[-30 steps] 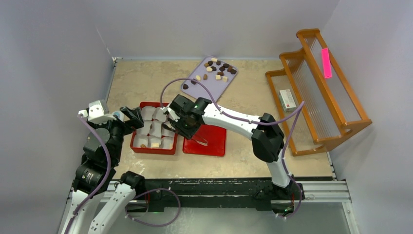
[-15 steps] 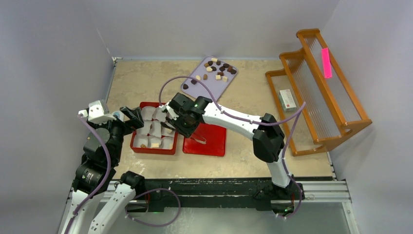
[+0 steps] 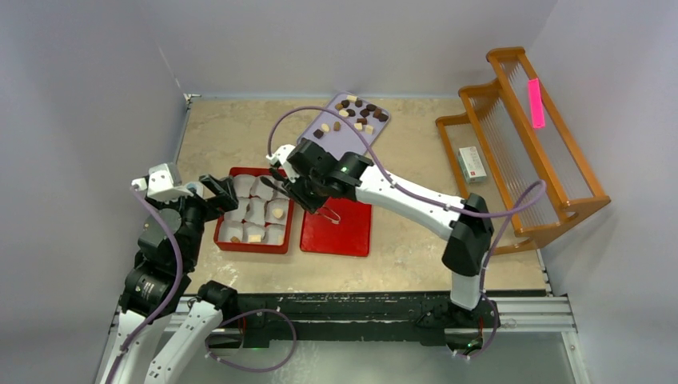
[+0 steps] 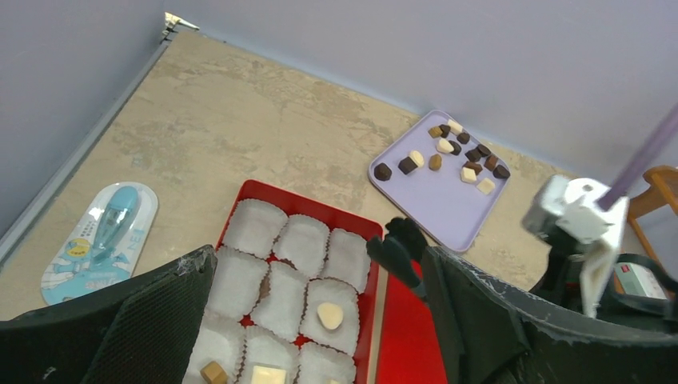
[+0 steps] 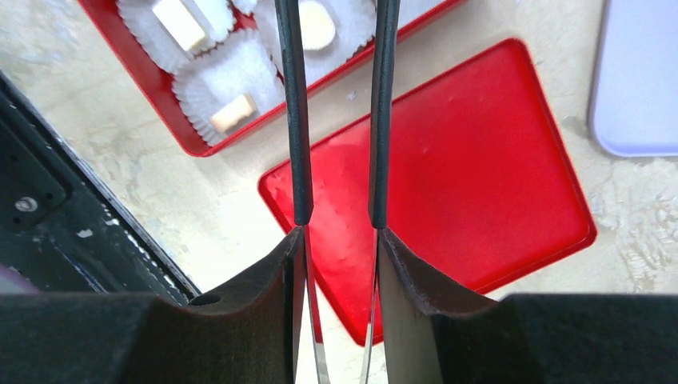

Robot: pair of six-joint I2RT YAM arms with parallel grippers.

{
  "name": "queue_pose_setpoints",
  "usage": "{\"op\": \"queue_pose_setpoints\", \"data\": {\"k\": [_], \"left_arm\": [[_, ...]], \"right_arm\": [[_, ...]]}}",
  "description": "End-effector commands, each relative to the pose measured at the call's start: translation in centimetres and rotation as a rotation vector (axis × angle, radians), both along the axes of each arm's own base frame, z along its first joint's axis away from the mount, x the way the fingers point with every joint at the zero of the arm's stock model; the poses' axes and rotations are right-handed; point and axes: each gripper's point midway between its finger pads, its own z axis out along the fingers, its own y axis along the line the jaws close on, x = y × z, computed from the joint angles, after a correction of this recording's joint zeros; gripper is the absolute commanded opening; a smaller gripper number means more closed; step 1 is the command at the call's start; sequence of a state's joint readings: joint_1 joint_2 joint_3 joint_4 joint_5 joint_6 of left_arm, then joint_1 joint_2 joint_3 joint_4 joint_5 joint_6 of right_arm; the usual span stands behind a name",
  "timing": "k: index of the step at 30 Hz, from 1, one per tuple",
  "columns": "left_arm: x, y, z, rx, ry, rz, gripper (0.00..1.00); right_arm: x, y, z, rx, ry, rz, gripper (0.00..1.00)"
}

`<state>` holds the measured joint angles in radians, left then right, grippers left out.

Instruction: Pack the chocolate

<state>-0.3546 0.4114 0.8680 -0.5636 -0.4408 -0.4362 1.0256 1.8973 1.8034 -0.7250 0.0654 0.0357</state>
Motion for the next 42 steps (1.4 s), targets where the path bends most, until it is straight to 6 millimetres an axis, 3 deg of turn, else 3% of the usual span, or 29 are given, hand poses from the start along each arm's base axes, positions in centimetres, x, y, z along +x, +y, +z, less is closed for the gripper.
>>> {"op": "queue_pose_setpoints", "data": {"k": [1, 10, 16, 23, 28, 32, 36, 42], "left_arm": [[1.0, -1.5, 0.0, -0.041, 0.007, -0.050, 0.97], [2.8, -5.8, -0.8, -0.175, 0.093, -0.200, 0.91], [4.3, -7.7, -2.9, -0.233, 0.192, -0.232, 0.86], [5.7, -8.4, -6.6, -0.191, 0.369, -0.216, 0.85], [5.7, -8.5, -8.4, -0.179, 0.441, -0.212, 0.83], [5.5, -8.7, -7.6, -0.186, 0.407, -0.235, 0.83], [5.2, -8.5, -5.1, -0.160, 0.317, -0.265, 0.86], [4.3, -7.0, -2.8, -0.078, 0.210, -0.252, 0.94]], "right_arm": [[0.8, 0.6, 4.7, 0.152, -0.119, -0.001, 0.37], [-0.4, 1.4, 7.4, 0.284, -0.145, 0.069, 0.37], [-1.8, 1.4, 9.0, 0.363, -0.165, 0.148, 0.36], [-1.5, 0.6, 10.4, 0.388, -0.218, 0.132, 0.36], [-0.9, 0.1, 10.2, 0.373, -0.225, 0.073, 0.35], [0.0, 0.2, 9.4, 0.335, -0.235, 0.051, 0.35], [1.7, -0.3, 8.6, 0.292, -0.251, 0.002, 0.34], [6.8, -2.9, 7.1, 0.242, -0.250, -0.132, 0.34]]}}
